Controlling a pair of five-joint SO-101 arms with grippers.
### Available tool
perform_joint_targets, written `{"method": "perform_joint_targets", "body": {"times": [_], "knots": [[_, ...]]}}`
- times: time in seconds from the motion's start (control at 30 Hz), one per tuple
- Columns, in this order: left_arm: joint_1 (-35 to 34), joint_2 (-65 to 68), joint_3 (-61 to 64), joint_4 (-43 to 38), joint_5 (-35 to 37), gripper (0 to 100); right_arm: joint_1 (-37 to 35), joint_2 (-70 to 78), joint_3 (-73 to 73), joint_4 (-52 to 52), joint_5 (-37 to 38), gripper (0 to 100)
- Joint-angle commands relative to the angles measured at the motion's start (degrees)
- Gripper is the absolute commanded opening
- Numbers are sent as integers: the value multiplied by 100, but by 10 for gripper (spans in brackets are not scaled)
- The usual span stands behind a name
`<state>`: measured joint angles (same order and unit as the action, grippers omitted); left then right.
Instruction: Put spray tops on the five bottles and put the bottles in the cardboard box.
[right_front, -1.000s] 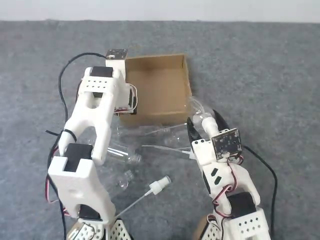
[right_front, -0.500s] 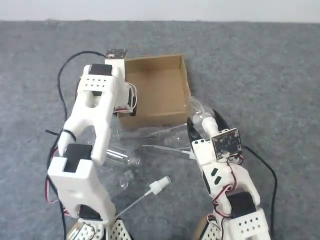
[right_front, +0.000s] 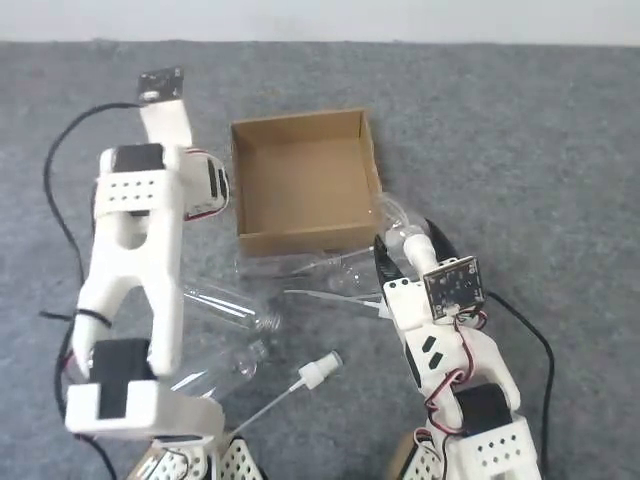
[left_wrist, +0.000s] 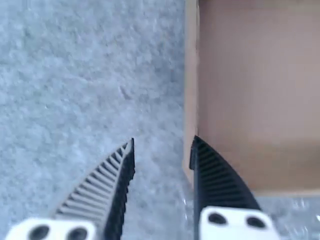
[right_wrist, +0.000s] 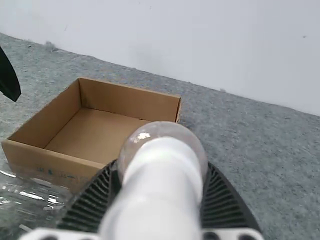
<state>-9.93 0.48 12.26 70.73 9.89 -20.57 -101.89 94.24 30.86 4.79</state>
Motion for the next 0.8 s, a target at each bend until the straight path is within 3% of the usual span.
{"method": "perform_joint_targets", "body": {"times": [0.0, 0.27, 0.57, 0.77], "knots": [[-220, -607, 418, -949, 246, 160, -48, -207, -519, -119, -26, 13], [-958, -642, 1015, -2330, 1143, 16, -523, -207, -1029, 523, 299, 13], [-1073, -695, 1719, -3446, 1688, 12, -637, -198, -1679, 1042, 343, 13], [-1081, -782, 1877, -3596, 1670, 11, -637, -171, -2154, 1051, 510, 13]]}}
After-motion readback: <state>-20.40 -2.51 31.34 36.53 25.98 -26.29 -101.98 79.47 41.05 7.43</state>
